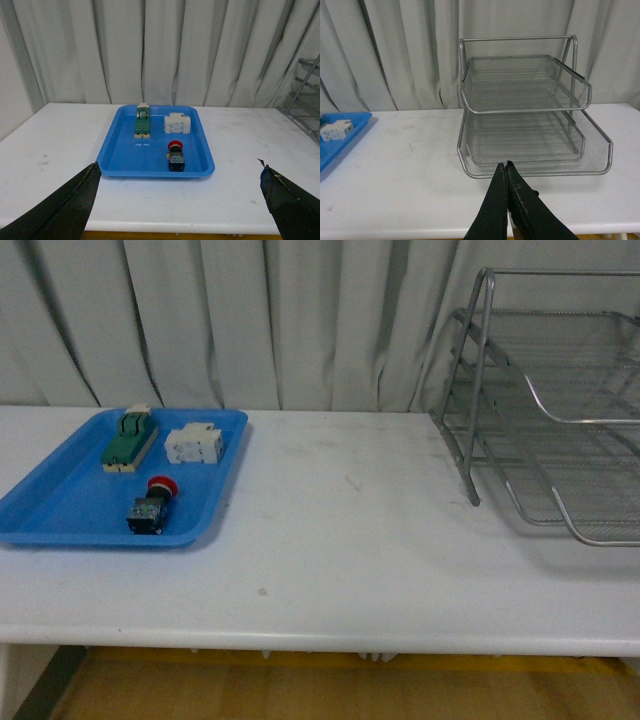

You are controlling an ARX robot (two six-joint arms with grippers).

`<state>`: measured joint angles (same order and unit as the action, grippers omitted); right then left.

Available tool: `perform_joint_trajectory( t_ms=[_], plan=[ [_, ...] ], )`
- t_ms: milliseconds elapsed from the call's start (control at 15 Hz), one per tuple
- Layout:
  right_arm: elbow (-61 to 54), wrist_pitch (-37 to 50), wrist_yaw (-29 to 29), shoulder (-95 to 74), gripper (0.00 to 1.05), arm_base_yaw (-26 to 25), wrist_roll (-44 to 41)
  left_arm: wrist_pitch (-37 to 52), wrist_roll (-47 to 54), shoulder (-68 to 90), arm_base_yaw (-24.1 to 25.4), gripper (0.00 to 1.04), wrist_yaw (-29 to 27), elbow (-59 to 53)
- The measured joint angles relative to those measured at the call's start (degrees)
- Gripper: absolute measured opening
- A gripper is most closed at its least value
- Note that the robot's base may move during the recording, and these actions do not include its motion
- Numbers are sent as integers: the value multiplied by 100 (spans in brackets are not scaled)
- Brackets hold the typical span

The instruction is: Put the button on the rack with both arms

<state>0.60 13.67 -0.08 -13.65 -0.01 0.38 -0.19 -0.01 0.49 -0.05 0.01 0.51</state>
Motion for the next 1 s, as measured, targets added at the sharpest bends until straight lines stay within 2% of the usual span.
perform_joint_trajectory(
  t_ms=[267,400,667,733,1000],
  plan=[
    [0,-376,0,376,2,0,-2,0,0,0,0,98,0,0],
    [4,-1379,2,1305,2,0,-4,0,0,0,0,98,-4,0],
    [2,-1388,7,1342,2,0,-4,0,0,0,0,98,0,0],
    [2,-1386,7,1344,9,0,-11,2,0,0,0,98,0,0],
    [4,-1386,7,1344,62,0,-11,2,0,0,0,98,0,0]
  ],
)
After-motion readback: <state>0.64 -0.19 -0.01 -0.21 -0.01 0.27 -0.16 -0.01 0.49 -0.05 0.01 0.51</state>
